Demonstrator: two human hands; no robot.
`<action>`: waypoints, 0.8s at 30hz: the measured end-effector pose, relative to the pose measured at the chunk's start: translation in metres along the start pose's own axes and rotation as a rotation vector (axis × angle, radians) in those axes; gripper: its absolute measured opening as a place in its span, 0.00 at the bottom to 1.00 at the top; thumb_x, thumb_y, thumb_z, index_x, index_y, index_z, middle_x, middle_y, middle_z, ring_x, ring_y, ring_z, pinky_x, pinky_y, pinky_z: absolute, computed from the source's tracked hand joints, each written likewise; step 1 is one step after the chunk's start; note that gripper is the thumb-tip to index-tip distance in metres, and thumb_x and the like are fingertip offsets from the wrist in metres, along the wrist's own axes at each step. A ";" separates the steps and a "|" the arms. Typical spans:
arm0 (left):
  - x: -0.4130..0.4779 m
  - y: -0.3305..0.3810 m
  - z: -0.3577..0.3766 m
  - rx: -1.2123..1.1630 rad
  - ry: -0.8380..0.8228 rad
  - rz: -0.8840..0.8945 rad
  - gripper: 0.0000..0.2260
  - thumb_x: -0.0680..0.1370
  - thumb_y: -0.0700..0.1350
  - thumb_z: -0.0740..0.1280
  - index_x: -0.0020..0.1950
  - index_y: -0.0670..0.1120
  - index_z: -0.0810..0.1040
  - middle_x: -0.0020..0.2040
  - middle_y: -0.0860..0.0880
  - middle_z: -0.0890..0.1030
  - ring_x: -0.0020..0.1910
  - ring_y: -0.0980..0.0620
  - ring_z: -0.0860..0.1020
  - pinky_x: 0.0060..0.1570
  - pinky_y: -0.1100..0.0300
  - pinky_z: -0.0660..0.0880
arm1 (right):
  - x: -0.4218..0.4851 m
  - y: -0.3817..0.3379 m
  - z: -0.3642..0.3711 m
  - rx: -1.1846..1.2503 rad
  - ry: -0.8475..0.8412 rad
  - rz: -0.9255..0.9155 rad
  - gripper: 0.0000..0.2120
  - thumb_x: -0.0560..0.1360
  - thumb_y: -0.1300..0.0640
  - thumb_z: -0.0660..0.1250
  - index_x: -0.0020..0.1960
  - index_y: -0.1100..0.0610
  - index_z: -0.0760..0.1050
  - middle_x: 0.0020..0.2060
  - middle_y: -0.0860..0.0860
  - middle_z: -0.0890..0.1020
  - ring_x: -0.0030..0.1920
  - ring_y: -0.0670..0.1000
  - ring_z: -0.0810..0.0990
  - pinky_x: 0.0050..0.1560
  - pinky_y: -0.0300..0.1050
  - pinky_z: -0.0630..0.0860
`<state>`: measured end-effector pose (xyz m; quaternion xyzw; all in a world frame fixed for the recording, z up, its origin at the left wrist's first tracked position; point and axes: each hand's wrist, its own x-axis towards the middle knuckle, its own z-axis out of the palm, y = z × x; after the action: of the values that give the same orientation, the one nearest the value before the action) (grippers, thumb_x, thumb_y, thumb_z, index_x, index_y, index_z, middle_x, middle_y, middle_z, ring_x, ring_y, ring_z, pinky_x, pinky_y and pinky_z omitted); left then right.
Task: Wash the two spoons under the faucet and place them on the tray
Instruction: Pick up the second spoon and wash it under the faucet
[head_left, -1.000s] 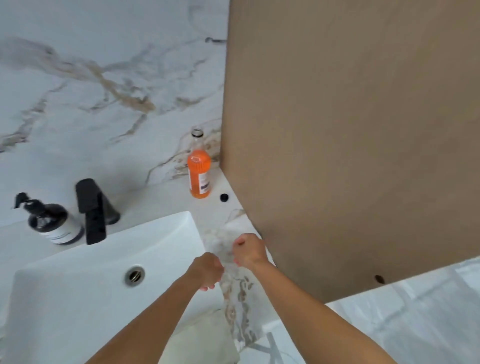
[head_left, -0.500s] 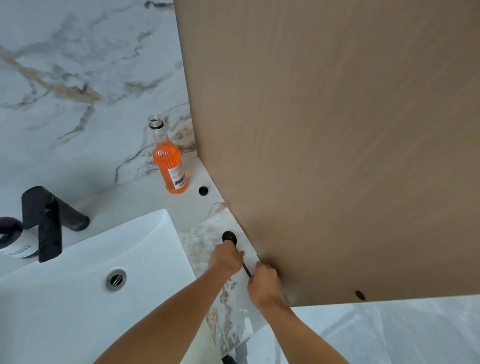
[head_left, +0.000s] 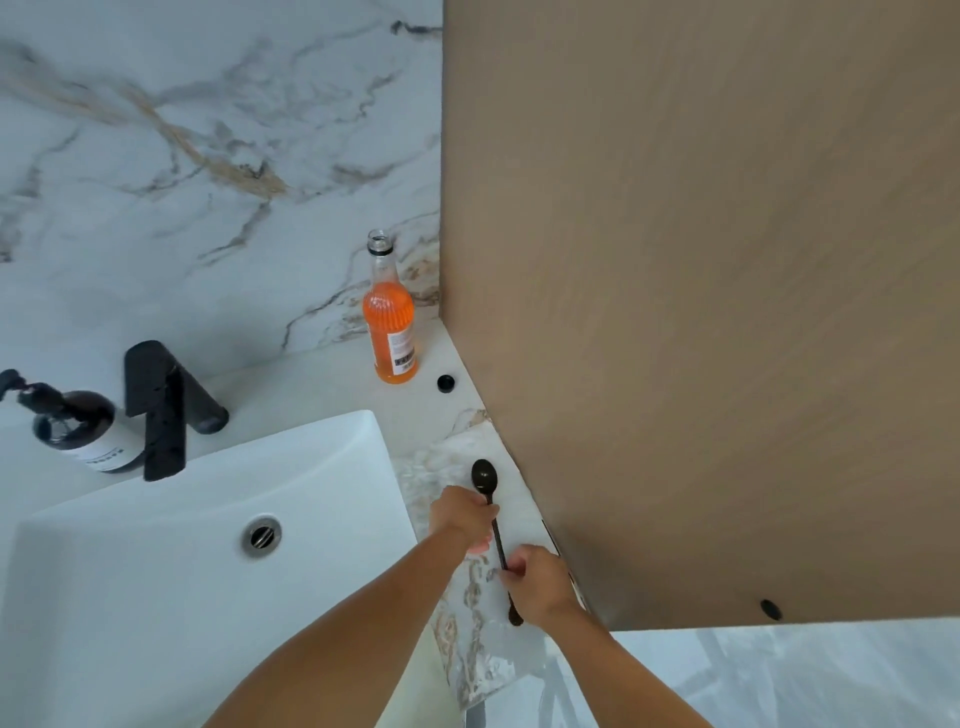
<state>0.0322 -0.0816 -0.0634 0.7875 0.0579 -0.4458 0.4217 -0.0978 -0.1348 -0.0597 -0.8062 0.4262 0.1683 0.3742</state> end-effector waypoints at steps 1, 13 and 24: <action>-0.004 0.000 -0.010 -0.032 -0.004 0.012 0.18 0.75 0.37 0.71 0.28 0.47 0.69 0.25 0.47 0.72 0.19 0.51 0.70 0.24 0.62 0.70 | 0.000 -0.007 0.001 0.010 -0.017 -0.031 0.14 0.77 0.56 0.68 0.35 0.52 0.68 0.34 0.47 0.76 0.34 0.45 0.74 0.33 0.28 0.69; -0.055 -0.082 -0.209 -0.639 0.274 0.017 0.03 0.78 0.36 0.70 0.49 0.37 0.82 0.38 0.42 0.81 0.31 0.45 0.78 0.33 0.56 0.78 | -0.030 -0.175 0.121 -0.066 -0.399 -0.400 0.17 0.75 0.60 0.68 0.29 0.51 0.68 0.28 0.49 0.77 0.31 0.52 0.76 0.42 0.45 0.77; -0.050 -0.141 -0.302 -0.655 0.270 -0.005 0.05 0.78 0.37 0.70 0.43 0.40 0.84 0.40 0.41 0.83 0.36 0.41 0.82 0.44 0.49 0.83 | -0.020 -0.316 0.139 0.111 -0.018 -0.421 0.10 0.77 0.60 0.59 0.47 0.64 0.77 0.45 0.61 0.84 0.46 0.63 0.83 0.50 0.55 0.80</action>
<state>0.1337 0.2383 -0.0374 0.6623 0.2550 -0.2963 0.6392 0.1544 0.0932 0.0051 -0.8541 0.2536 0.0701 0.4486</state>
